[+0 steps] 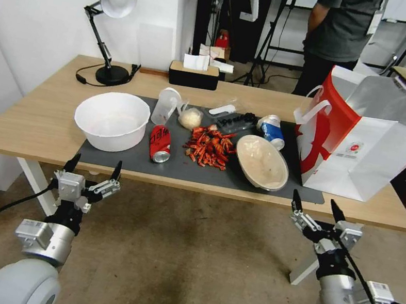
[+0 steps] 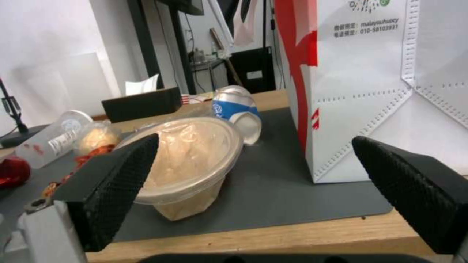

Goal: Pick up the trash from the table and place it into the takeout bag.

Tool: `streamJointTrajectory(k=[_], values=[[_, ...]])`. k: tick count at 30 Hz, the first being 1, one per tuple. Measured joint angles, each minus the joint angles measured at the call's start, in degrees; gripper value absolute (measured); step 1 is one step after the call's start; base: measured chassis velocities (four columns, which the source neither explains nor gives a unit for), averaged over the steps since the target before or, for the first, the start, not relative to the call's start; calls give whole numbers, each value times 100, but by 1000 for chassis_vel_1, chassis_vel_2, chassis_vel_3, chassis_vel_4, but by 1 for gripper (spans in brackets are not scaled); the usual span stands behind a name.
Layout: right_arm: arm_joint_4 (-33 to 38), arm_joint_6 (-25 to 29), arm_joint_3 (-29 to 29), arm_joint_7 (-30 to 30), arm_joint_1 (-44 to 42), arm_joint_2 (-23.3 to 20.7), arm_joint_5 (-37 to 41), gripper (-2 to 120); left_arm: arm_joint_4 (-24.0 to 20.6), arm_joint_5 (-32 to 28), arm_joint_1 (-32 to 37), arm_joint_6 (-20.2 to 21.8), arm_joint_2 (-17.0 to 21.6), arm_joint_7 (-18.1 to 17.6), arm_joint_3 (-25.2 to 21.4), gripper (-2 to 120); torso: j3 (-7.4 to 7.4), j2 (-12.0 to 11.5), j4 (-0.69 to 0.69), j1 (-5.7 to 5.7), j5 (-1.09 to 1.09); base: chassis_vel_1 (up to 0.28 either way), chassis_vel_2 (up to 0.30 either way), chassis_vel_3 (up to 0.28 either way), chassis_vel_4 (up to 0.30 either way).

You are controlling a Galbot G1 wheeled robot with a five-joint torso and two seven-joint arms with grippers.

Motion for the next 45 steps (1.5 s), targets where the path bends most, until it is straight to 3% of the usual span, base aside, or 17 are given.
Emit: streamJointTrajectory(k=[18, 28, 31, 33, 36, 37, 38, 43, 45], values=[[36, -180, -148, 3, -13, -87, -21, 100, 53, 26, 90, -157, -44, 25, 8, 100, 0, 0, 0, 0, 0, 0, 0, 0, 0], [189, -679, -283, 292, 154, -316, 295, 100, 99, 48, 147, -257, -53, 28, 5, 100, 0, 0, 0, 0, 0, 0, 0, 0, 0], [303, -986, -331, 688, 309, -460, 711, 100, 108, 95, 149, -277, -67, -27, -2, 100, 0, 0, -1, -1, 0, 0, 0, 0, 0], [421, -1319, -369, 1256, 675, -729, 1705, 100, 96, 179, 159, -277, -77, -7, -34, 100, 0, 0, 1, 0, 1, 0, 0, 0, 0], [461, -1468, -371, 1478, 881, -891, 2211, 100, 75, 232, 175, -277, -80, 49, -47, 100, 1, 0, 0, 0, 1, 0, 0, 0, 0], [504, -1865, -375, 2217, 1403, -1297, 3538, 100, 52, 276, 226, -275, -94, 144, -63, 100, 0, 0, 0, 0, 2, 0, 0, 0, 0], [458, -2003, -362, 2575, 1635, -1492, 4110, 100, 52, 275, 253, -280, -109, 151, -73, 100, 0, 0, 0, 0, -1, 0, 0, 0, 0], [311, -2191, -355, 3079, 1976, -1789, 4838, 100, 51, 275, 309, -307, -146, 147, -101, 100, 0, 0, 0, 0, 1, 0, 0, 0, 0], [75, -2455, -410, 3497, 2380, -2054, 5693, 100, 52, 289, 360, -321, -186, 141, -124, 100, 1, 0, -1, 0, 1, 0, 0, 0, 0]])
